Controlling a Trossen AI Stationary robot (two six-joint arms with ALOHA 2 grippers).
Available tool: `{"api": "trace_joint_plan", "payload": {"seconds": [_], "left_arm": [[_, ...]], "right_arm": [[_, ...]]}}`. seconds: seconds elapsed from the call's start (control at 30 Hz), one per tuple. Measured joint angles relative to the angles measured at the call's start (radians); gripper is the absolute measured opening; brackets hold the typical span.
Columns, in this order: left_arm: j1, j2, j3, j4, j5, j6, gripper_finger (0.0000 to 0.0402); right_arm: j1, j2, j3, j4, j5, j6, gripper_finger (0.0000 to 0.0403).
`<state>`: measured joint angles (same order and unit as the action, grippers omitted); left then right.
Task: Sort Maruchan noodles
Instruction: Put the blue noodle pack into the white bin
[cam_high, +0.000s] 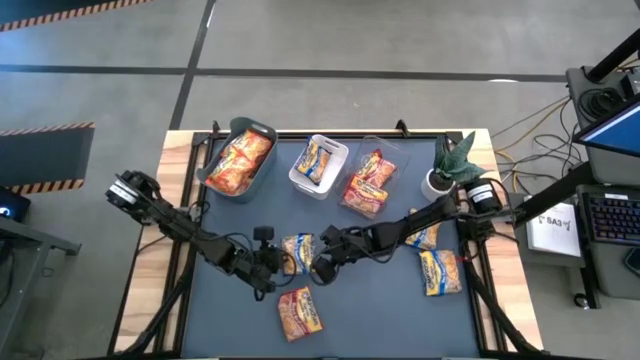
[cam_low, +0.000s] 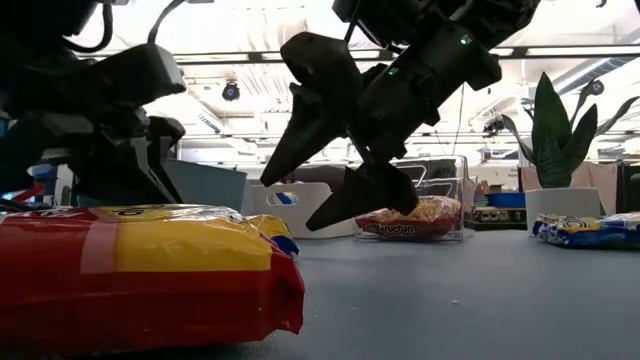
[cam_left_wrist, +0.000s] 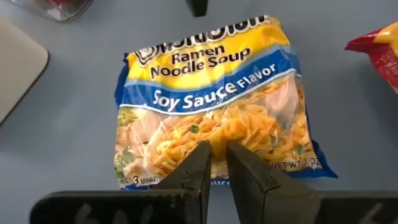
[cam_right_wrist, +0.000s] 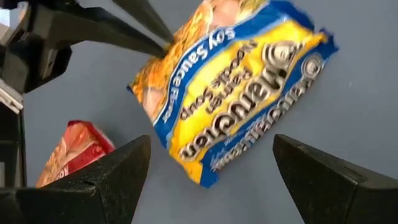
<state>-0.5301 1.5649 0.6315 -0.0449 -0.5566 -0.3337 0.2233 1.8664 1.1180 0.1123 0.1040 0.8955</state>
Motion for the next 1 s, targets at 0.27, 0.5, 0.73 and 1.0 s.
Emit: {"api": "trace_joint_plan", "payload": {"seconds": [0.27, 0.5, 0.73, 1.0], "left_arm": [[0.001, 0.023, -0.004, 0.01, -0.01, -0.049, 0.0038], [0.0, 0.022, -0.005, -0.024, -0.006, -0.088, 0.0038], [0.003, 0.031, -0.023, -0.06, 0.014, -0.108, 0.0038], [0.0, 0.027, -0.045, -0.043, 0.008, -0.156, 0.0038]], "right_arm": [[0.0, 0.0, -0.028, 0.074, 0.0, 0.038, 0.0327], [-0.001, 0.0, -0.034, 0.081, 0.001, 0.057, 0.0327], [-0.006, 0.0, -0.034, 0.087, 0.029, 0.06, 0.0327], [-0.008, 0.0, -0.035, 0.095, 0.03, 0.061, 0.0327]]}}
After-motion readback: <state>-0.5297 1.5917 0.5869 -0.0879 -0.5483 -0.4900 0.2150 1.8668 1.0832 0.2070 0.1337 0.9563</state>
